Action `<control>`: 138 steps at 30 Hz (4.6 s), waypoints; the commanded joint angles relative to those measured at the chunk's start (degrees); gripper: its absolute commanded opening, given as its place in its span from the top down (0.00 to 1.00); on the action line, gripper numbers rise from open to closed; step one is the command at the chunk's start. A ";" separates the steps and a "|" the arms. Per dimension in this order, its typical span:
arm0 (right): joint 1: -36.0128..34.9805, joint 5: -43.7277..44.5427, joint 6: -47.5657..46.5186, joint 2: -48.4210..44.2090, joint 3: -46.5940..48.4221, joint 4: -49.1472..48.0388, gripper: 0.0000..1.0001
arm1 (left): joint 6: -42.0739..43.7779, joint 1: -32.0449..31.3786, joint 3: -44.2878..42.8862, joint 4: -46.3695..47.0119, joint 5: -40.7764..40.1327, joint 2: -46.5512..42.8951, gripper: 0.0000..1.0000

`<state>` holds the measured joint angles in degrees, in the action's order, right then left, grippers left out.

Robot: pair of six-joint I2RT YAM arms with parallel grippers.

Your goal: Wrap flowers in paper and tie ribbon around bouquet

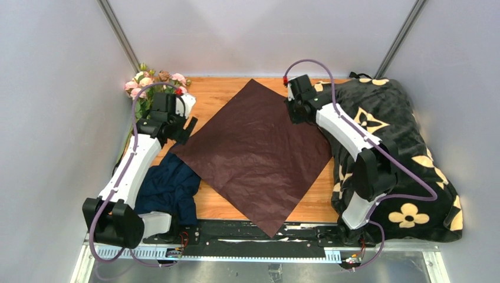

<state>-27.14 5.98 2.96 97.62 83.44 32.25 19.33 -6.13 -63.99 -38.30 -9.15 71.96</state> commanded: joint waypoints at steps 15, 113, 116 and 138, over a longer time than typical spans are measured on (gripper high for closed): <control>12.27 4.46 -11.68 47.67 52.10 8.38 1.00 | 8.07 -12.84 -24.09 -24.73 -0.50 26.07 0.16; 40.32 -12.02 -26.99 31.59 38.89 12.52 1.00 | -1.86 -22.70 -29.91 -5.07 -5.73 37.92 0.16; 34.79 -24.95 -26.57 27.69 34.89 9.46 1.00 | -0.59 -22.85 -34.24 -5.30 -2.95 39.85 0.16; 43.62 -25.78 9.90 38.33 56.34 -11.89 0.68 | -2.86 -26.53 -52.53 3.83 4.91 50.96 0.18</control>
<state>8.93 -22.83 -6.68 129.84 137.80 31.24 16.91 -32.75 -117.67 -36.01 -4.03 125.29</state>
